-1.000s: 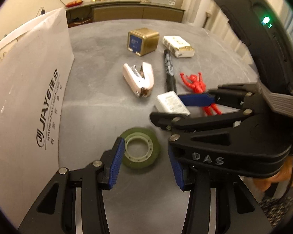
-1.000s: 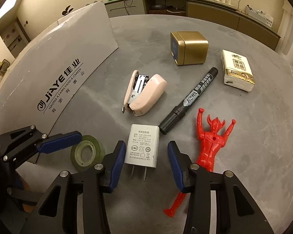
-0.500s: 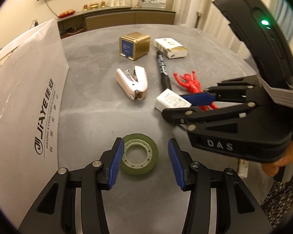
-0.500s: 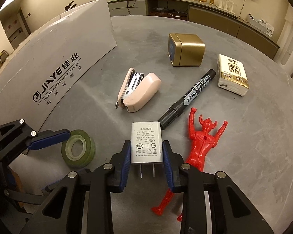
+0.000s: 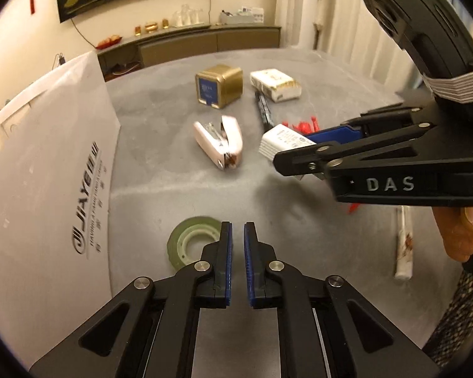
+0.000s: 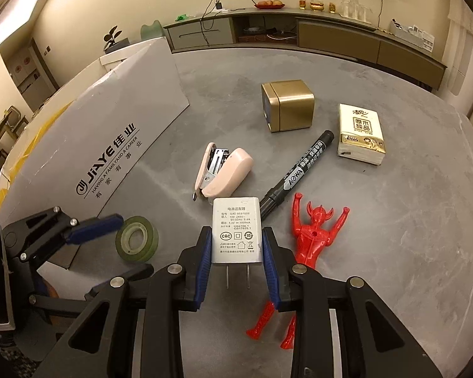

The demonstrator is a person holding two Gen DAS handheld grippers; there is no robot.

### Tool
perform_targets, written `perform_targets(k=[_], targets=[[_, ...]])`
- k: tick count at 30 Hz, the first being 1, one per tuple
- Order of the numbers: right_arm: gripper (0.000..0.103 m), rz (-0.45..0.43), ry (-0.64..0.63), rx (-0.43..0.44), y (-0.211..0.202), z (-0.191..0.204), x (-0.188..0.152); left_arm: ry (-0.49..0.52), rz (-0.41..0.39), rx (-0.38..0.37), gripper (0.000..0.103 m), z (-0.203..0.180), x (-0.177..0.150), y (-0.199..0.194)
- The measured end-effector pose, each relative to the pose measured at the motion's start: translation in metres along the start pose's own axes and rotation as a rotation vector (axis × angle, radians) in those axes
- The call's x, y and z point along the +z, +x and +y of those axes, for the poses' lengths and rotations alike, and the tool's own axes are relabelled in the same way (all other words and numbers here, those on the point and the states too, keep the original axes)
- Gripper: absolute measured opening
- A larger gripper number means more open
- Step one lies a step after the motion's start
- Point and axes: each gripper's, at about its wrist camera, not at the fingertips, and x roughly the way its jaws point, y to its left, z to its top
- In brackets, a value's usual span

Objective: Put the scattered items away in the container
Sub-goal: 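Grasp the white phone charger with the right gripper while the left gripper approaches the tape roll, then grasp the green tape roll with the left gripper while the right gripper lifts the charger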

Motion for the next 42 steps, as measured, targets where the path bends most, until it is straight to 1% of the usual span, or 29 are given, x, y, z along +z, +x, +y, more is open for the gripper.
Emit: perform_targets(k=[2, 3, 4, 5, 6, 12, 15, 17, 18, 19, 21, 29, 36, 42], targets=[[0.032, 0.002, -0.006, 0.005, 0.000, 0.001, 0.000, -0.002, -0.008, 0.002, 0.009, 0.001, 0.000, -0.001], [0.032, 0.003, -0.008, 0.008, -0.001, 0.000, 0.000, -0.004, -0.012, 0.003, 0.016, 0.002, 0.001, -0.002], [0.032, 0.003, -0.010, 0.009, -0.001, 0.001, 0.000, -0.005, -0.016, 0.004, 0.041, 0.002, 0.001, -0.003], [0.032, 0.004, -0.012, 0.010, -0.001, 0.001, 0.000, -0.001, -0.015, 0.018, 0.051, 0.002, 0.000, -0.002], [0.032, 0.005, -0.014, 0.011, -0.001, 0.001, 0.000, 0.005, -0.013, 0.036, 0.054, 0.002, 0.000, 0.000], [0.032, 0.003, -0.014, 0.013, -0.002, 0.001, 0.000, 0.038, 0.002, 0.141, 0.055, 0.001, -0.005, 0.010], [0.032, -0.013, -0.007, 0.013, -0.007, 0.000, 0.001, -0.026, 0.016, 0.130, 0.057, 0.010, -0.005, 0.016], [0.032, -0.025, 0.000, 0.019, -0.011, 0.000, 0.003, -0.044, 0.025, 0.108, 0.057, 0.012, -0.004, 0.017], [0.032, -0.032, 0.004, 0.023, -0.014, 0.000, 0.005, -0.053, 0.029, 0.097, 0.056, 0.013, -0.003, 0.018], [0.032, -0.036, 0.006, 0.027, -0.016, 0.000, 0.005, -0.056, 0.032, 0.085, 0.051, 0.013, -0.003, 0.018], [0.032, -0.047, 0.013, 0.034, -0.021, 0.001, 0.008, -0.057, 0.029, 0.061, 0.050, 0.011, -0.002, 0.016], [0.032, -0.089, 0.011, 0.041, -0.038, 0.016, 0.018, -0.051, -0.047, 0.039, 0.050, 0.004, 0.010, -0.006], [0.032, -0.128, -0.006, 0.038, -0.054, 0.035, 0.027, -0.059, -0.088, 0.036, 0.050, 0.007, 0.016, -0.023], [0.032, -0.157, -0.014, 0.030, -0.065, 0.051, 0.035, -0.071, -0.138, 0.039, 0.050, 0.014, 0.019, -0.048]])
